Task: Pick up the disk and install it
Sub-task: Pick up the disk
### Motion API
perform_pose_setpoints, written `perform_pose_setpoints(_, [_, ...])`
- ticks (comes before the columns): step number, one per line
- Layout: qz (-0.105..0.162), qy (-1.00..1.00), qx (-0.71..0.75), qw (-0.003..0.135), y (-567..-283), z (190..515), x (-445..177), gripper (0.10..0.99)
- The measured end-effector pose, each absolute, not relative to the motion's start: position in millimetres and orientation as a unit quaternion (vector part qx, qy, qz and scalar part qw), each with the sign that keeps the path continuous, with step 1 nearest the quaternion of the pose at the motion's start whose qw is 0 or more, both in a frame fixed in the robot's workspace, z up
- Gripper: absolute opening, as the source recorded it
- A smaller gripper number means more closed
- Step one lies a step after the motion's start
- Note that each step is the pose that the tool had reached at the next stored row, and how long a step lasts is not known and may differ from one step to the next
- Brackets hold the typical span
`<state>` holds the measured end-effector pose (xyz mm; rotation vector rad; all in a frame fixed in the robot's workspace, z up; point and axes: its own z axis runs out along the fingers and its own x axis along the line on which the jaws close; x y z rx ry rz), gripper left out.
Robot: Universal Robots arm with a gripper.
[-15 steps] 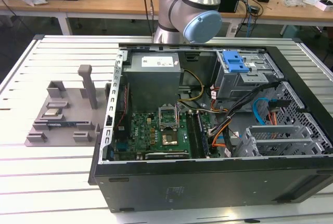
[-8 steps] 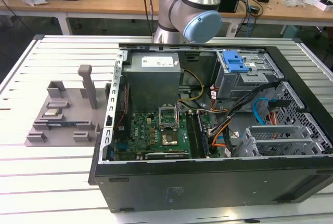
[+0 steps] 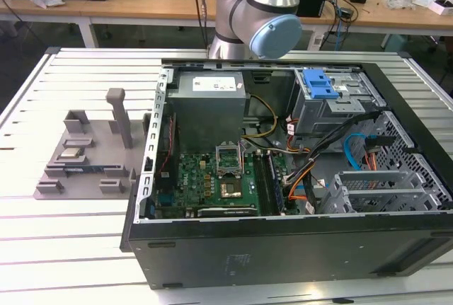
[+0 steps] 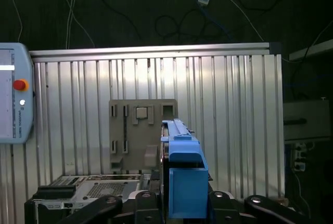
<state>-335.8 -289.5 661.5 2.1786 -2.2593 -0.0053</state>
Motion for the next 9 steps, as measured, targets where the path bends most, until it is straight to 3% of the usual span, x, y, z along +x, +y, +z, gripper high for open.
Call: perform_pose_setpoints(9, [-0.002,-0.72,0.694,0.001,-291.8,662.6,-335.7,0.365])
